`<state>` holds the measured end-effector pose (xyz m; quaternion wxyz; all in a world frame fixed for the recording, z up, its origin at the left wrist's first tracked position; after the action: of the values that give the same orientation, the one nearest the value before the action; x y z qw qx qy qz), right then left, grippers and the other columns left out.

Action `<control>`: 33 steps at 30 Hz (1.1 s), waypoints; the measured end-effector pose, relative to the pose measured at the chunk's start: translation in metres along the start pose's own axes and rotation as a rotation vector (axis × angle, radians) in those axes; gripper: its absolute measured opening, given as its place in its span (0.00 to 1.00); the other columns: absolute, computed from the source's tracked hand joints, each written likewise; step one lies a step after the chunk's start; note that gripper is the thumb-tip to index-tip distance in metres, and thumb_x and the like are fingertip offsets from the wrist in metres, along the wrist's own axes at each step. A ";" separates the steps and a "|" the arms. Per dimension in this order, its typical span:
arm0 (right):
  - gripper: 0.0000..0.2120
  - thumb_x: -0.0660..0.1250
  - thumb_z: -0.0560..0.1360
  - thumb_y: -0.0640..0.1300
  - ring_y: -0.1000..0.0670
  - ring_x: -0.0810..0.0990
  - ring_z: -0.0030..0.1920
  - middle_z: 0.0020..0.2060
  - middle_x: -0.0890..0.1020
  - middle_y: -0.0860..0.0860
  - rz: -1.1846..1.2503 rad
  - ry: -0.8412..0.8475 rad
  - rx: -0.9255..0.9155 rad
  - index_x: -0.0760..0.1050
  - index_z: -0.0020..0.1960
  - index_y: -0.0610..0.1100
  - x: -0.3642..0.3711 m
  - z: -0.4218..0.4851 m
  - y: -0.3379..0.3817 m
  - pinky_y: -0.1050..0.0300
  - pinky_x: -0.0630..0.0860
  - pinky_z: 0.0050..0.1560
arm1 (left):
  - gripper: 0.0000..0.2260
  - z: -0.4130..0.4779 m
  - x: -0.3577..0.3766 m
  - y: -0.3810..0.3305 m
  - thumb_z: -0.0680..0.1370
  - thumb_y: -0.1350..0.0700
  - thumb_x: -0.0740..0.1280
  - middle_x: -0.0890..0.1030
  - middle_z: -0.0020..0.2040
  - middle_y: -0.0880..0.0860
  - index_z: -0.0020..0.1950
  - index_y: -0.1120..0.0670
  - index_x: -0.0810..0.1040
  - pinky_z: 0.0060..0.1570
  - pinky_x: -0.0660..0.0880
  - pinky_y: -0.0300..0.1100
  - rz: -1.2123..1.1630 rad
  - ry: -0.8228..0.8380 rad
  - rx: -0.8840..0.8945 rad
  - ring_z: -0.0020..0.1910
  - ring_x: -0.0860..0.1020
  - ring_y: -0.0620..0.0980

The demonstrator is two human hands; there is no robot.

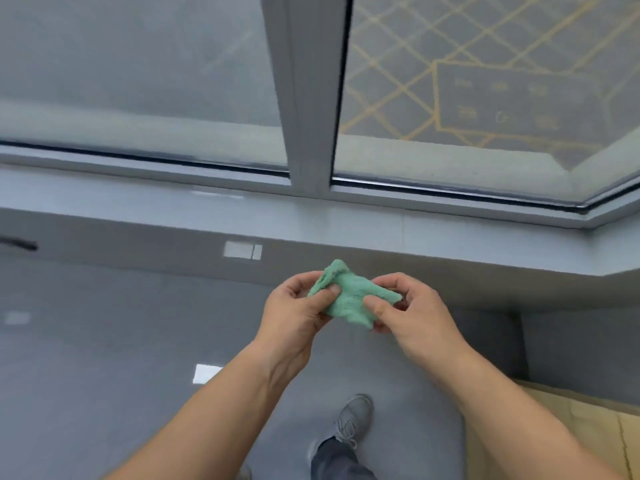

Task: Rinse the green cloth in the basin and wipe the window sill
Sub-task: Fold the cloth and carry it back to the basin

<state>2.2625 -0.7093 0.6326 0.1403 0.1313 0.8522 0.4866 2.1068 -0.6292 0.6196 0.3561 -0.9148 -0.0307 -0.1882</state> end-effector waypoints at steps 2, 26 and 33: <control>0.07 0.71 0.74 0.35 0.49 0.83 0.35 0.40 0.85 0.41 -0.032 0.067 -0.002 0.80 0.48 0.45 0.052 0.006 0.013 0.57 0.81 0.36 | 0.12 -0.006 -0.048 -0.023 0.73 0.70 0.72 0.86 0.43 0.56 0.54 0.61 0.79 0.37 0.81 0.40 -0.029 -0.076 0.050 0.40 0.85 0.52; 0.12 0.71 0.74 0.37 0.47 0.85 0.43 0.47 0.86 0.42 -0.176 0.790 0.258 0.78 0.57 0.35 0.809 -0.023 0.061 0.56 0.81 0.40 | 0.06 -0.135 -0.711 -0.226 0.80 0.61 0.64 0.84 0.48 0.55 0.57 0.59 0.78 0.53 0.81 0.53 -0.539 -0.644 0.315 0.48 0.83 0.53; 0.04 0.70 0.75 0.35 0.49 0.82 0.36 0.39 0.85 0.47 -0.371 0.910 0.110 0.76 0.45 0.39 0.997 0.004 0.093 0.44 0.79 0.49 | 0.05 -0.130 -0.854 -0.306 0.77 0.59 0.69 0.86 0.44 0.53 0.52 0.57 0.80 0.45 0.82 0.46 -0.636 -0.773 0.346 0.44 0.85 0.50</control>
<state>1.3486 -0.3014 0.5998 -0.1692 -0.2413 0.8604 0.4158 1.2147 -0.4212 0.5899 0.3898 -0.7909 -0.4662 0.0719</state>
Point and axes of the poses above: each hand's wrist, its own z-axis towards the middle knuckle, its own x-axis out of the palm, y = z × x, the point moved 1 cm from there along z, towards the middle knuckle
